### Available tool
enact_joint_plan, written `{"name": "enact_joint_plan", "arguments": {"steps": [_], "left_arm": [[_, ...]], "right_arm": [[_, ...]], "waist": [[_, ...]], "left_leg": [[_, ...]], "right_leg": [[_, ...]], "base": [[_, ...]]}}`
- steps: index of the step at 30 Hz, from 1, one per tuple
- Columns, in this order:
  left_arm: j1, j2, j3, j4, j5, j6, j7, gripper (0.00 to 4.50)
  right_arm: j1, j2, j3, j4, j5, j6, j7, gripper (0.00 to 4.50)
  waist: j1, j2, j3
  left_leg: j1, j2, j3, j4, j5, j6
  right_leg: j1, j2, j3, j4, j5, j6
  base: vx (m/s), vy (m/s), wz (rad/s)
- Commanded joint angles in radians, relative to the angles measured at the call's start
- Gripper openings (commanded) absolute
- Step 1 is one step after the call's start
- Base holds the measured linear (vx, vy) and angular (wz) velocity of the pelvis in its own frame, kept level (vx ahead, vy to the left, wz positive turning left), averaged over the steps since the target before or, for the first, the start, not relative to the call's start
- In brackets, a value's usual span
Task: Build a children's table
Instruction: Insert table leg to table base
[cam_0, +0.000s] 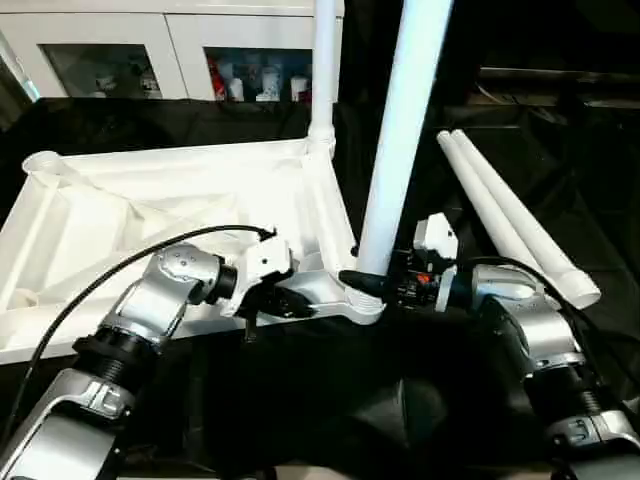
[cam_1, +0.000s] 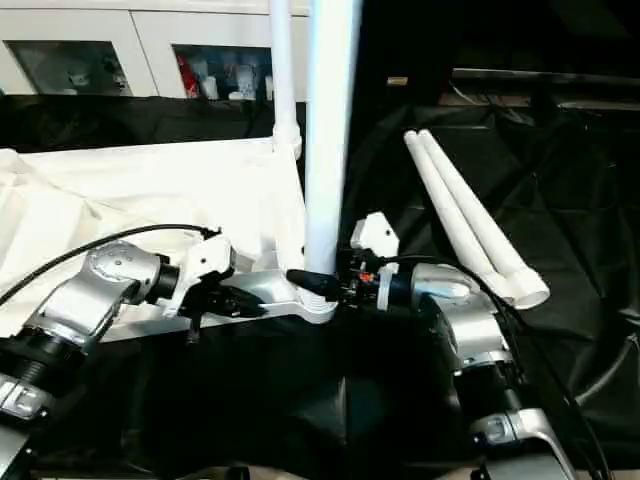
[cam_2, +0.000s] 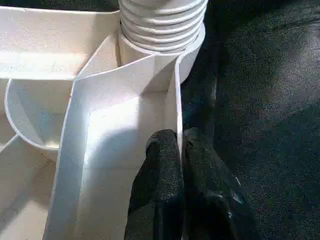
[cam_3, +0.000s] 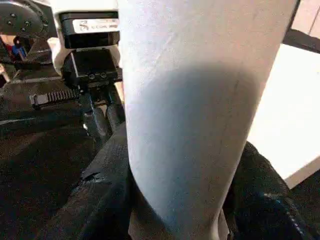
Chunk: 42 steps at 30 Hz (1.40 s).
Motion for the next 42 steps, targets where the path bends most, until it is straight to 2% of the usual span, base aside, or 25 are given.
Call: {"name": "enact_joint_plan", "arguments": {"steps": [1, 5, 8, 10, 11, 12, 15, 16, 17, 25, 31, 35, 36, 42], "left_arm": [[-0.011, -0.011, -0.016, -0.083, -0.028, -0.003, -0.039, 0.0], [-0.013, -0.017, -0.01, -0.081, -0.026, 0.001, -0.025, 0.0], [-0.019, -0.022, -0.008, -0.066, -0.021, 0.008, -0.009, 0.0], [-0.022, -0.024, -0.007, -0.058, -0.019, 0.01, -0.004, 0.0], [-0.026, -0.026, -0.006, -0.047, -0.014, 0.01, 0.005, 0.0], [-0.029, -0.028, -0.007, -0.04, -0.01, 0.009, 0.01, 0.0], [-0.045, -0.037, -0.009, -0.009, 0.002, -0.005, 0.025, 0.0], [-0.045, -0.038, -0.01, -0.008, 0.002, -0.004, 0.025, 0.0], [-0.047, -0.041, -0.011, -0.003, 0.002, -0.006, 0.025, 0.0], [-0.054, -0.055, -0.016, 0.008, 0.001, -0.005, 0.025, 0.0], [-0.058, -0.054, -0.02, 0.013, 0.008, -0.009, 0.014, 0.0], [-0.057, -0.056, -0.018, 0.012, 0.007, -0.008, 0.017, 0.0], [-0.057, -0.058, -0.015, 0.013, 0.007, -0.007, 0.018, 0.0], [-0.058, -0.06, -0.011, 0.015, 0.004, -0.004, 0.02, 0.0]], "right_arm": [[0.06, -0.018, 0.078, 0.132, -0.112, 0.048, -0.011, 1.9], [0.06, -0.017, 0.076, 0.132, -0.112, 0.047, -0.013, 1.9], [0.063, -0.02, 0.068, 0.123, -0.105, 0.046, -0.028, 1.9], [0.068, -0.025, 0.061, 0.108, -0.094, 0.05, -0.027, 1.9], [0.071, -0.028, 0.058, 0.101, -0.088, 0.049, -0.026, 1.9], [0.076, -0.03, 0.059, 0.094, -0.088, 0.05, -0.025, 1.9], [0.105, -0.038, 0.088, 0.061, -0.107, 0.046, -0.017, 1.9], [0.107, -0.037, 0.091, 0.061, -0.109, 0.043, -0.019, 1.9], [0.108, -0.033, 0.093, 0.065, -0.112, 0.041, -0.023, 1.9], [0.102, -0.029, 0.104, 0.075, -0.117, 0.042, -0.027, 1.9], [0.082, -0.044, 0.137, 0.094, -0.158, 0.012, -0.029, 1.9], [0.078, -0.039, 0.135, 0.095, -0.154, 0.016, -0.029, 1.9], [0.077, -0.037, 0.133, 0.095, -0.153, 0.018, -0.028, 1.9], [0.081, -0.036, 0.127, 0.096, -0.148, 0.018, -0.03, 1.9]], "waist": [[-0.002, 0.011, -0.03], [-0.002, 0.009, -0.025], [-0.001, 0.014, -0.029], [0.0, 0.012, -0.026], [0.0, 0.015, -0.032], [0.001, 0.014, -0.032], [0.005, 0.019, -0.032], [0.005, 0.017, -0.033], [0.005, 0.02, -0.035], [0.004, 0.012, -0.032], [0.001, 0.01, -0.032], [0.001, 0.01, -0.031], [0.001, 0.008, -0.031], [0.0, 0.01, -0.033]], "left_leg": [[0.034, 0.079, -0.039, -0.081, -0.335, 0.002], [0.036, 0.078, -0.042, -0.085, -0.372, -0.019], [0.039, 0.079, -0.041, -0.085, -0.365, -0.023], [0.039, 0.079, -0.041, -0.086, -0.375, -0.025], [0.041, 0.079, -0.041, -0.084, -0.373, -0.026], [0.041, 0.079, -0.041, -0.084, -0.37, -0.026], [0.041, 0.079, -0.04, -0.083, -0.36, -0.025], [0.04, 0.079, -0.04, -0.083, -0.357, -0.024], [0.039, 0.078, -0.04, -0.083, -0.355, -0.023], [0.038, 0.078, -0.041, -0.083, -0.363, -0.015], [0.038, 0.078, -0.042, -0.083, -0.367, -0.018], [0.039, 0.079, -0.044, -0.084, -0.38, -0.017], [0.04, 0.079, -0.044, -0.083, -0.381, -0.017], [0.039, 0.078, -0.042, -0.083, -0.366, -0.015]], "right_leg": [[0.015, -0.067, 0.046, -0.074, -0.187, -0.253], [0.011, -0.069, 0.05, -0.08, -0.243, -0.237], [0.012, -0.07, 0.05, -0.08, -0.235, -0.236], [0.011, -0.07, 0.051, -0.083, -0.249, -0.235], [0.013, -0.071, 0.051, -0.081, -0.248, -0.236], [0.012, -0.071, 0.051, -0.082, -0.245, -0.237], [0.013, -0.069, 0.052, -0.081, -0.221, -0.236], [0.014, -0.07, 0.051, -0.081, -0.215, -0.237], [0.015, -0.07, 0.051, -0.079, -0.21, -0.239], [0.013, -0.073, 0.053, -0.086, -0.274, -0.226], [0.012, -0.074, 0.053, -0.087, -0.289, -0.22], [0.01, -0.076, 0.054, -0.091, -0.336, -0.209], [0.009, -0.075, 0.054, -0.091, -0.34, -0.207], [0.01, -0.072, 0.053, -0.088, -0.29, -0.217]], "base": [[0.0, 0.0, 0.0], [0.0, 0.0, 0.0], [0.0, 0.0, 0.0], [0.0, 0.0, 0.0], [0.0, 0.0, 0.0], [0.0, 0.0, 0.0], [0.0, 0.0, 0.0], [0.0, 0.0, 0.0], [0.0, 0.0, 0.0], [0.0, 0.0, 0.0], [0.0, 0.0, 0.0], [0.0, 0.0, 0.0], [0.0, 0.0, 0.0], [0.0, 0.0, 0.0]]}}
